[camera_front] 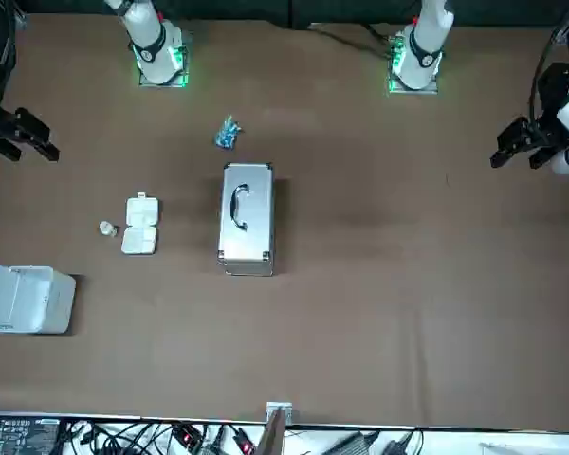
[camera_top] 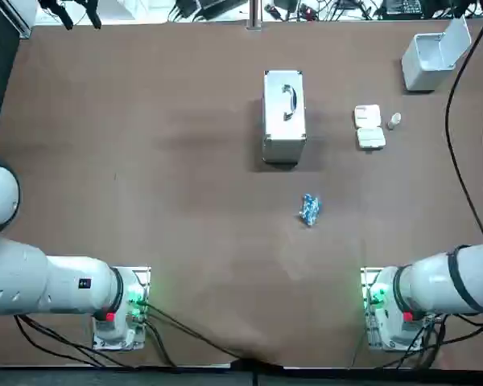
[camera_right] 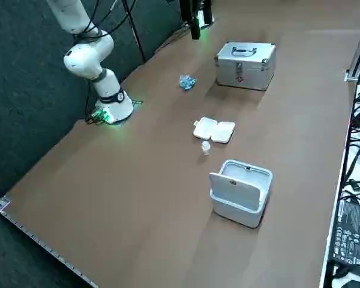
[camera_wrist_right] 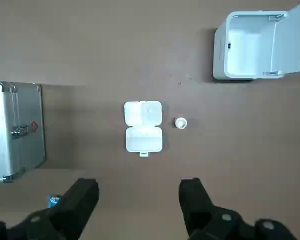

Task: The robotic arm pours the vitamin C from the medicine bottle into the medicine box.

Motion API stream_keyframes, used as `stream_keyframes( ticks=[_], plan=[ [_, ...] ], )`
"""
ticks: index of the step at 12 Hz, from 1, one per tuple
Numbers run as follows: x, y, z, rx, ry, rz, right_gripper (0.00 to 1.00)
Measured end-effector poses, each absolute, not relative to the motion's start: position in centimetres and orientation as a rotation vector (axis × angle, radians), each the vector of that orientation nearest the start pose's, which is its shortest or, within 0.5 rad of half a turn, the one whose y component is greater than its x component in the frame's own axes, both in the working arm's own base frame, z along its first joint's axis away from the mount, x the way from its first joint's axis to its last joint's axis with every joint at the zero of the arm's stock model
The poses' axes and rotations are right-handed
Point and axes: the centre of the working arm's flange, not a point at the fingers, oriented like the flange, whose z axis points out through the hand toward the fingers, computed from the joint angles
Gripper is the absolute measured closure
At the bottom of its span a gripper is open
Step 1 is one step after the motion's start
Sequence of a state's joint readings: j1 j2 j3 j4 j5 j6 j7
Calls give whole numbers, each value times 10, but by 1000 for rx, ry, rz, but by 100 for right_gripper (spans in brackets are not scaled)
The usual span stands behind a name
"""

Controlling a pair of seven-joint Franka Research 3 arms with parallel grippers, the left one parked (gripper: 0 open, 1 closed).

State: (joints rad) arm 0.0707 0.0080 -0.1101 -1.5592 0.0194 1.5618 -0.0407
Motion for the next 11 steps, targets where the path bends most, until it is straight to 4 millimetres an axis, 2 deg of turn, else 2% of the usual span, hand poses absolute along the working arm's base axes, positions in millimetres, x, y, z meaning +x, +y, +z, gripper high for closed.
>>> stream_keyframes(
  ticks=[5, 8, 9, 11],
  plan=[
    [556, -28, 620, -3081, -1, 23, 0],
    [555, -54, 610, -3044, -118, 70, 0],
    [557, -72, 600, -3005, -216, 78, 0],
    [561, -88, 589, -2956, -312, 78, 0]
  ],
)
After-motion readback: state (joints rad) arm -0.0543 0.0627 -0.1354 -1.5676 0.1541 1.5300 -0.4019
